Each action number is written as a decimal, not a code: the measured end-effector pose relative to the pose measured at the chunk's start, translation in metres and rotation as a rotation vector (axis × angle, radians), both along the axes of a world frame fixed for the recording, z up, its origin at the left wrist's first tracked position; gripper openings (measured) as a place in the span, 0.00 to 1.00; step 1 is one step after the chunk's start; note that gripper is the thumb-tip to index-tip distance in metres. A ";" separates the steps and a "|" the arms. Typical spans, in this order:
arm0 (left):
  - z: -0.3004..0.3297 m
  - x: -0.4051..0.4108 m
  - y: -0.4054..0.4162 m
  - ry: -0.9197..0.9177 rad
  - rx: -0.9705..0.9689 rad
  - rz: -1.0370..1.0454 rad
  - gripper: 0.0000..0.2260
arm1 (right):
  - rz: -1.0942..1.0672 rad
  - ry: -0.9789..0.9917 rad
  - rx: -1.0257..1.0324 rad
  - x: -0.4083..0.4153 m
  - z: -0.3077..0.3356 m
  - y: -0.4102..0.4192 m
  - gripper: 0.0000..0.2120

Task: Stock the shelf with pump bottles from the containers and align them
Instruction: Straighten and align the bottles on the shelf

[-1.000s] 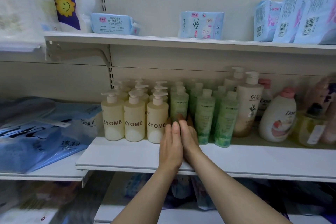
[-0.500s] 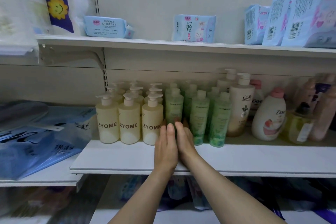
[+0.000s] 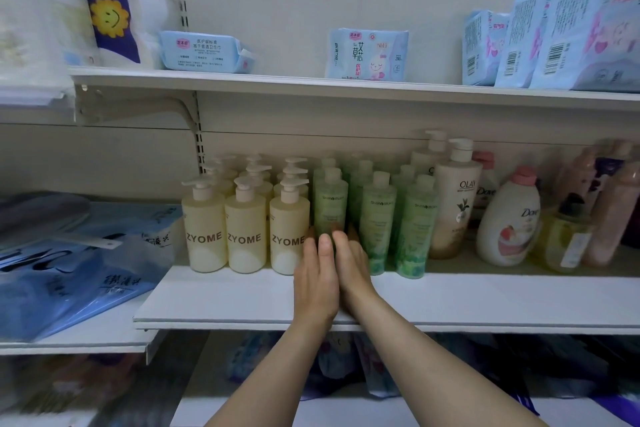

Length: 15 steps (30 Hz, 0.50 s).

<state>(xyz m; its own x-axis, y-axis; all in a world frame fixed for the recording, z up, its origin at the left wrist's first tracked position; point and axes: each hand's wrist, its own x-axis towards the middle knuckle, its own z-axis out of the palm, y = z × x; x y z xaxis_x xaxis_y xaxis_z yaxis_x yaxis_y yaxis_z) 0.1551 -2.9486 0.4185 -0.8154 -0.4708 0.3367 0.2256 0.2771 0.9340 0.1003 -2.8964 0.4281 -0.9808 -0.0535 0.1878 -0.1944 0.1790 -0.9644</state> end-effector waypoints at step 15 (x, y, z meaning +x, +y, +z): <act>0.003 0.008 0.017 0.048 -0.079 0.044 0.26 | -0.126 0.067 -0.207 0.038 0.003 0.092 0.23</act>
